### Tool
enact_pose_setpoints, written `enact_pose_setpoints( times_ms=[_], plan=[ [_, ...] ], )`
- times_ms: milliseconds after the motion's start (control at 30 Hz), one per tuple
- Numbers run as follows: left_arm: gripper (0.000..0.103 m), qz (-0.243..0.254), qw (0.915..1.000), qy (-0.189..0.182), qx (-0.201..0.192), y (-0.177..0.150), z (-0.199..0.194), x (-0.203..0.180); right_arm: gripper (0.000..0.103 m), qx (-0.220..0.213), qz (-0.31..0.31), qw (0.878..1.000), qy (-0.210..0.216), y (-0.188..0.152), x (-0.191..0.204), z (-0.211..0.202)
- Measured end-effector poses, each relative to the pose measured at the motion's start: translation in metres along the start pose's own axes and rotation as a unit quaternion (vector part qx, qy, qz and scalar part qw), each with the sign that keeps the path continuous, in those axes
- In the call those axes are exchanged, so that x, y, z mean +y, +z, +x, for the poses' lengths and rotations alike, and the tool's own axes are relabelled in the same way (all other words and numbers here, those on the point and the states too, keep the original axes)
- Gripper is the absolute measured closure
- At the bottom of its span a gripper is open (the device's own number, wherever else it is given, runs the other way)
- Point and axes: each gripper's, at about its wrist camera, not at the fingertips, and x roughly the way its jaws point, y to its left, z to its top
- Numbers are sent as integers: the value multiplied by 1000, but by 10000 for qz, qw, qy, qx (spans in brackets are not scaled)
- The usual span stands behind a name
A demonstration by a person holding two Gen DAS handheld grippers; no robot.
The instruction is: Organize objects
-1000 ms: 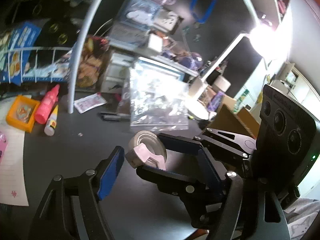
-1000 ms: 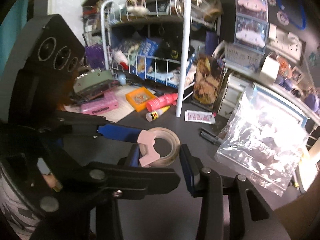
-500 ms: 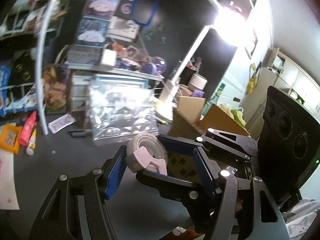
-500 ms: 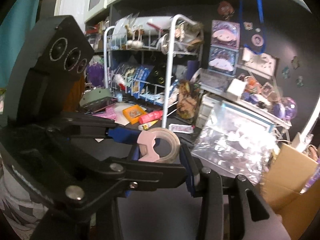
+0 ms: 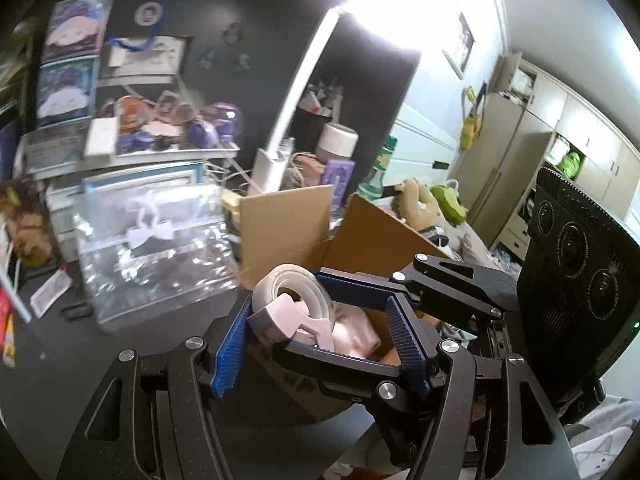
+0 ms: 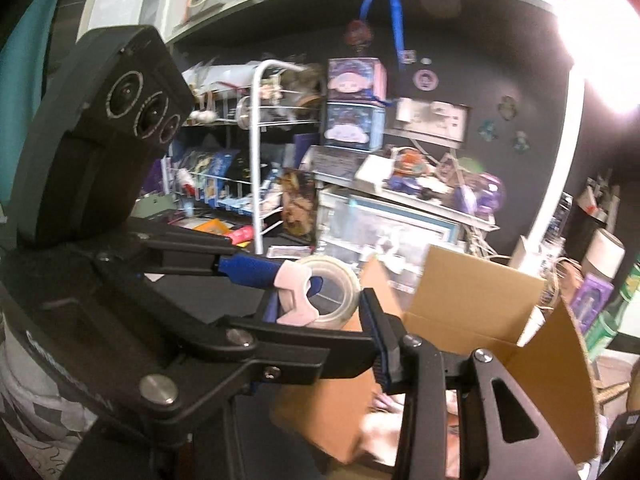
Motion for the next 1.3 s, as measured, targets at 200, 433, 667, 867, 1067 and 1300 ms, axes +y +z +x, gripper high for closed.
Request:
enact_pose_setpoints(
  times_ms=[200, 433, 667, 867, 1067, 1300],
  plan=[
    [40, 208, 9996, -102, 169, 15, 26, -17, 65, -28, 179, 9997, -186, -6, -30, -11],
    [40, 373, 9986, -125, 349, 26, 49, -31, 65, -11, 327, 9989, -324, -12, -54, -16],
    [40, 422, 9979, -83, 488, 30, 63, -36, 65, 48, 521, 9981, -311, -19, -72, -15],
    [21, 461, 9978, 170, 448, 32, 66, -35, 48, 2, 547, 9975, -446, -21, -79, -17],
    [16, 451, 9977, 303, 417, 31, 66, -32, 44, 23, 595, 9973, -439, -21, -81, -16],
    [8, 506, 9975, 493, 86, 27, 44, -33, 30, -9, 664, 9962, -569, -21, -81, -18]
  ],
)
